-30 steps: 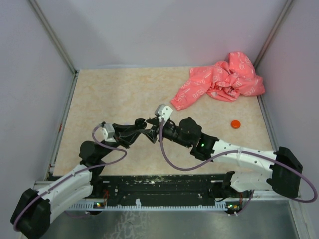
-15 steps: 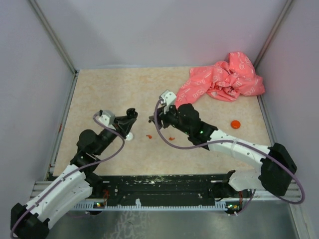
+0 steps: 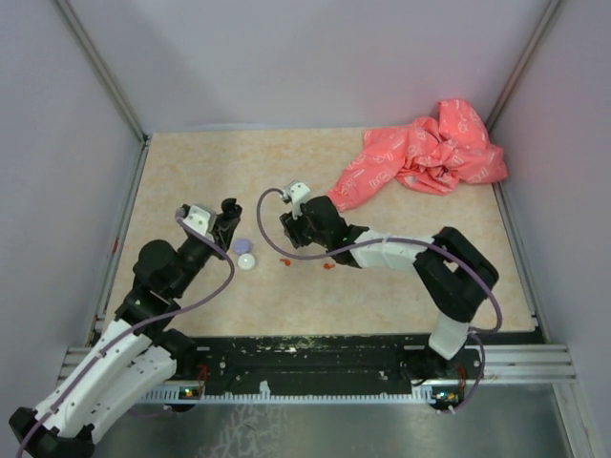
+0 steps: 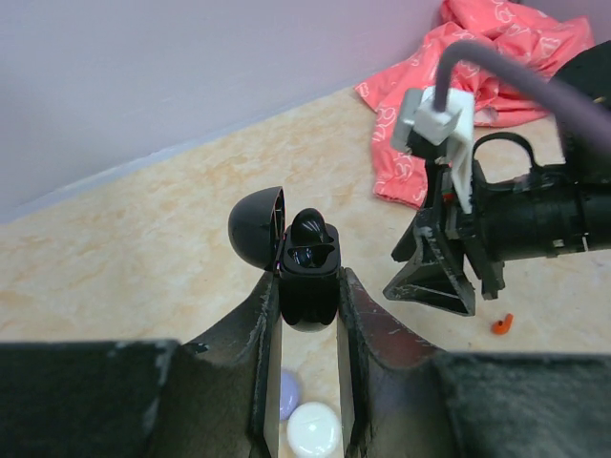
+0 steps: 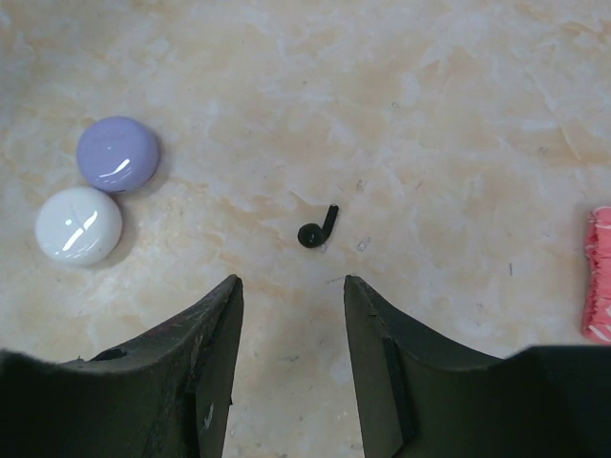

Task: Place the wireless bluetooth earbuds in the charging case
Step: Pick up the earbud from the center of the board.

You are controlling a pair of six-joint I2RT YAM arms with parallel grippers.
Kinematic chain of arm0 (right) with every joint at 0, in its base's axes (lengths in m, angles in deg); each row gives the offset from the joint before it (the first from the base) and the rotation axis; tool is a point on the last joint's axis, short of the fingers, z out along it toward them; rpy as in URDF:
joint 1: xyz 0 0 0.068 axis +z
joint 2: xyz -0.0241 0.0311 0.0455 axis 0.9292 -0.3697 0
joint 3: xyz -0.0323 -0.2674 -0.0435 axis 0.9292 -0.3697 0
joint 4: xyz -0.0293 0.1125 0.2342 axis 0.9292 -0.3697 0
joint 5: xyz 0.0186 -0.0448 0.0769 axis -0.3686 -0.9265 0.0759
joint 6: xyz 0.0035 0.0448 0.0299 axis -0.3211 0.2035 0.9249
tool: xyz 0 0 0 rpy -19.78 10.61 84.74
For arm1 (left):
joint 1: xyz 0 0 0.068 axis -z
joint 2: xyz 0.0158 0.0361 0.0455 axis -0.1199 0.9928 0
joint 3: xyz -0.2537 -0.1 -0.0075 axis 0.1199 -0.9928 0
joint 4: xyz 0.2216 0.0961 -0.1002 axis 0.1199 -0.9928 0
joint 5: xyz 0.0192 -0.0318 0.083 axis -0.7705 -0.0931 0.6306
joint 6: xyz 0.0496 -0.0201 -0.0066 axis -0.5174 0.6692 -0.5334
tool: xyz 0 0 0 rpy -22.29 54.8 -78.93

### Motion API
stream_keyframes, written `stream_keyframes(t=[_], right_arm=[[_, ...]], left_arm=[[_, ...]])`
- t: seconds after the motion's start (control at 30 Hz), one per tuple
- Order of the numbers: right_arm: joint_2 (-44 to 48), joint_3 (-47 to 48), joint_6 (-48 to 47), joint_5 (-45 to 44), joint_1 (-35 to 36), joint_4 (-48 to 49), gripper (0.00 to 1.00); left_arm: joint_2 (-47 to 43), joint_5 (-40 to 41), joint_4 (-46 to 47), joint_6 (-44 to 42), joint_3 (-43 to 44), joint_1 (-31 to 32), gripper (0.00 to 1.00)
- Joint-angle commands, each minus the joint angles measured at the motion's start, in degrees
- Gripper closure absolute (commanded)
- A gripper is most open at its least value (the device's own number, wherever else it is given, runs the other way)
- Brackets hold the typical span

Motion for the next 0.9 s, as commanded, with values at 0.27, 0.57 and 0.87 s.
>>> stream_keyframes(t=[0.27,0.57,0.87], right_arm=[[-16.8,13.6,1.0,-3.9,-0.8,2.9,0.58],[-21.2,16.5,1.8,-5.5,-0.8,1.2,0.67],[-22.3,15.9,2.0,-6.2,-0.8,-0.1,0.72]], left_arm=[[-3.0,2.7,-1.6,-6.6,-2.2,-0.4,1.0],[-2.4,-0.1,-1.9,-5.6,-2.1,-1.0,1.0],[-2.5,-1.7,-1.4,-3.9,-2.3,-1.6,1.0]])
